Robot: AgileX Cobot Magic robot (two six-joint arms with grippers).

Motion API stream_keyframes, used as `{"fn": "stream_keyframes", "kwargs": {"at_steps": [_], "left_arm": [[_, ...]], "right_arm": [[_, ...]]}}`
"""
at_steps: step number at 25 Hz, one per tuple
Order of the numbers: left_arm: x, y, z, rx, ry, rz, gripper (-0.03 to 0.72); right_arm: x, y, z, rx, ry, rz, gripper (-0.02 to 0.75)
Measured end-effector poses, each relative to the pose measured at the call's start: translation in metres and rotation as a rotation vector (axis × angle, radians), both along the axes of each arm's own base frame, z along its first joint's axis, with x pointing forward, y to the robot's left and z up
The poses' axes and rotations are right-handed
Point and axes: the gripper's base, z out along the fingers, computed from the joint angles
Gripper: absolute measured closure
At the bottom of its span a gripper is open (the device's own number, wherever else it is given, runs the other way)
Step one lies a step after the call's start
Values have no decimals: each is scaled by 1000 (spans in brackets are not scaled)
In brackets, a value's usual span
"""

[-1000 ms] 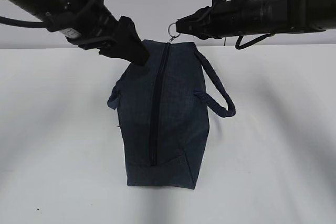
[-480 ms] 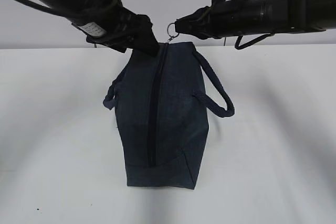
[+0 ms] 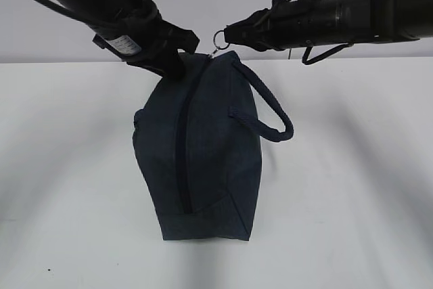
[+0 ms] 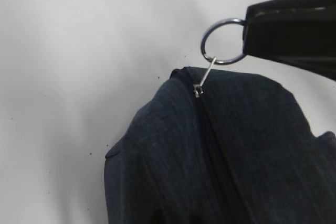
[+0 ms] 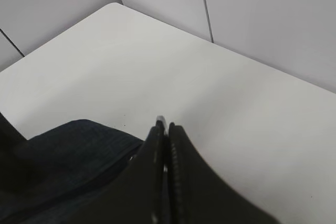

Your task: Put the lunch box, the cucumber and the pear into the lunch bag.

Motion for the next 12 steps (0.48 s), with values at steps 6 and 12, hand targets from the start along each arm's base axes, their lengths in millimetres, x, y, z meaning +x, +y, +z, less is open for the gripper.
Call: {"fn": "stream_keyframes", "kwargs": {"at_steps": [6,12], "left_arm": [[0,0,0,3,4,-2,668],[-7,3,11,7,-10,-21,670]], "right_arm": [[0,0,-1,-8,2,4,732],[0,0,-1,-4,11,-5,732]]}}
